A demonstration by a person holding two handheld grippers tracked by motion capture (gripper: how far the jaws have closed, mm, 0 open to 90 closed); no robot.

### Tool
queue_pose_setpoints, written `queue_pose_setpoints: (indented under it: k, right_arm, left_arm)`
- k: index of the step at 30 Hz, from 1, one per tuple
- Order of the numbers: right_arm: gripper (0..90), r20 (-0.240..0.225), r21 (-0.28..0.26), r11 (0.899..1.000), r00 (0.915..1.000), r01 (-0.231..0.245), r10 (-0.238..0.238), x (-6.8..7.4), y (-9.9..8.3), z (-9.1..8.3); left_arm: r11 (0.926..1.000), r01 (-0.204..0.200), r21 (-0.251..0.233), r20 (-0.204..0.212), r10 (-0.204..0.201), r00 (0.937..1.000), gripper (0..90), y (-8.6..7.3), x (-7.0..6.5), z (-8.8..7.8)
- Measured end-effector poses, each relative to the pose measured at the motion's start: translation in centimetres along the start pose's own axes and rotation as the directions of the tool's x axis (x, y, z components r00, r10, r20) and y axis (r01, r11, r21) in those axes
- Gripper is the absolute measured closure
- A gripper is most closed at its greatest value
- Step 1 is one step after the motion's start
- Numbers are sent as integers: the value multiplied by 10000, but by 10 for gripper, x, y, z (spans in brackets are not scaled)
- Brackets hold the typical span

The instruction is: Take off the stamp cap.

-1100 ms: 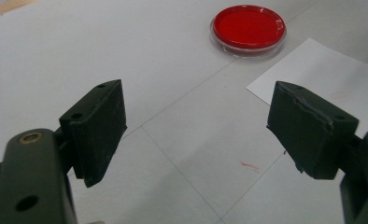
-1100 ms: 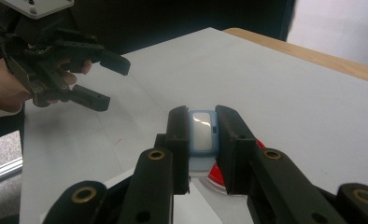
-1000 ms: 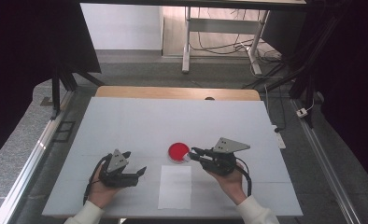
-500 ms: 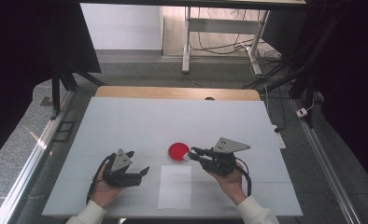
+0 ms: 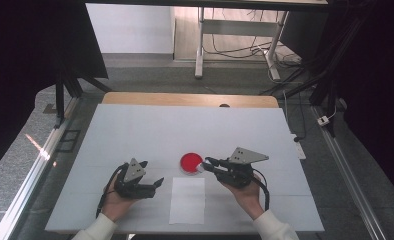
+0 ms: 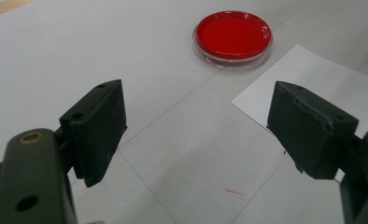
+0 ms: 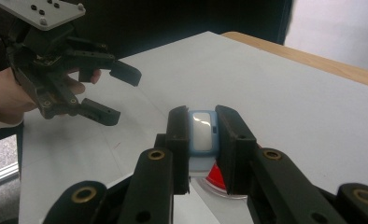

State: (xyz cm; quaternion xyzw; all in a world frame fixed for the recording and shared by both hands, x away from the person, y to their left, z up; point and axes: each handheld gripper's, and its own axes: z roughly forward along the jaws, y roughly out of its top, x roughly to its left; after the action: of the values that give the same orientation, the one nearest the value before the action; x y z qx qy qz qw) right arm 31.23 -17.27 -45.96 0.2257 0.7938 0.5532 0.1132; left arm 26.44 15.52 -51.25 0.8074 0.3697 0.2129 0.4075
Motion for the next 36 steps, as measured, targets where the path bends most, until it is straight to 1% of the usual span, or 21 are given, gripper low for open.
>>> queue_pose_setpoints:
  k: [6, 11, 19, 32, 36]
  right_arm:
    - [753, -29, -3, 10000, 10000, -12, 12, 0, -1, 1]
    - [753, -65, 43, 10000, 10000, -25, 25, 1, -1, 3]
    - [753, -85, 121, 9999, 10000, -9, 10, 2, -2, 4]
    - [753, -160, 216, 9998, 9999, -6, 10, 2, -3, 7]
    - [753, -89, 166, 9999, 10000, -19, 21, 3, -4, 8]
  left_arm:
    - [9999, -161, -54, 93, 161, 9998, 197, 6, -5, 4]
    - [9998, -152, -118, 216, 155, 9996, 198, 10, -9, 9]
    - [9990, -455, -44, 420, 457, 9981, 199, 16, -19, 17]
    - [9978, -658, -46, 630, 660, 9958, 201, 22, -27, 25]
    - [9978, -667, -58, 743, 669, 9950, 202, 24, -30, 28]
